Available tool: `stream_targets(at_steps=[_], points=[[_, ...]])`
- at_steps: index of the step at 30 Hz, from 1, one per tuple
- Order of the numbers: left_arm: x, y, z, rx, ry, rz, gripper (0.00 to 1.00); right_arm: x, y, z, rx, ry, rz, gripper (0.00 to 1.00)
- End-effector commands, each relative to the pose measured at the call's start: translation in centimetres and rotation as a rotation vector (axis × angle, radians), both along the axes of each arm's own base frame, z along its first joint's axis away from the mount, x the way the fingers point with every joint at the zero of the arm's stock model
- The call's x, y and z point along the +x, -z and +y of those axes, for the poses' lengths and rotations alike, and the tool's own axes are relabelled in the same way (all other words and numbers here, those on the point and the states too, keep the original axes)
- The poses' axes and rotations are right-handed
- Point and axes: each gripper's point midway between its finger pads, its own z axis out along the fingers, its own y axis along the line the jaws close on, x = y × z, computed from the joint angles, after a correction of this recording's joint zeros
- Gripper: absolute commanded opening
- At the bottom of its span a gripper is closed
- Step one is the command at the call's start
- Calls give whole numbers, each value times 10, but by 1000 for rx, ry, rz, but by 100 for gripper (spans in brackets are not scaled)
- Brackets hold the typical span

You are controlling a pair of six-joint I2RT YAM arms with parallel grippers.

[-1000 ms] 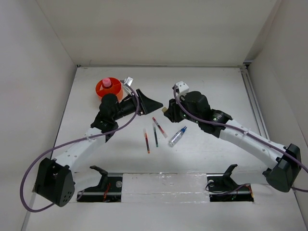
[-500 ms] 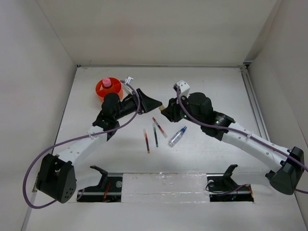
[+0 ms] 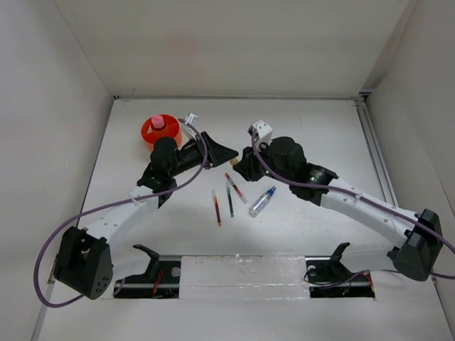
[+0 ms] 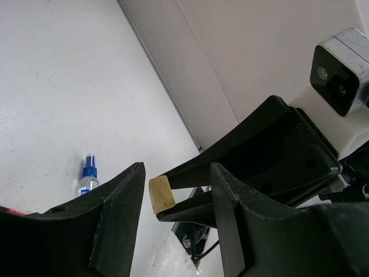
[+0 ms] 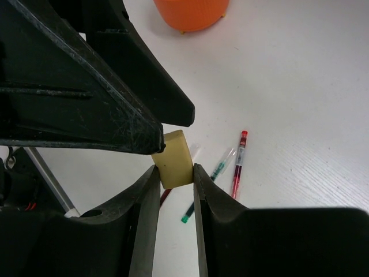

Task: Sort the stationery into containers
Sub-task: Place the stationery in the storage box.

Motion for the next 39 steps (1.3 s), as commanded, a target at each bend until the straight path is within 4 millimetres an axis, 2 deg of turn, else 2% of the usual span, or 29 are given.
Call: stream_targets(at_steps=[1,7,12,19,22,26,27,31,33,35,37,38,39], points=[[1,-16,-2,-24,16,-71,44,9,-44,12,84,-1,-104,0],[-1,-11,-2,-16,25,-70,44,11,-42,14,74,8,-114,0],[-2,-7,-1,-12,25,-62,37,17,-51,11,75,40,-140,0],[-3,-7,-2,-12,34,-62,30,23,-51,8,63,68,-152,0],[-3,-7,-2,-12,34,-62,30,24,-56,9,70,69,-158,0],[-3,-7,-2,-12,34,-62,21,22,-56,10,72,58,-156,0],[-2,-4,-3,-7,34,-53,13,23,-58,11,79,59,-162,0],[0,0,-3,-3,34,-43,8,24,-58,10,77,68,-164,0],[0,0,-3,-3,34,-43,0,24,-58,10,77,68,-164,0],[1,4,-4,2,34,-33,0,23,-58,11,79,59,-162,0],[7,5,-4,27,20,-30,0,21,-63,9,83,57,-176,7],[9,5,-4,37,11,-32,0,20,-59,9,77,48,-169,17],[13,1,-3,43,-7,-41,0,19,-65,8,94,48,-182,53]])
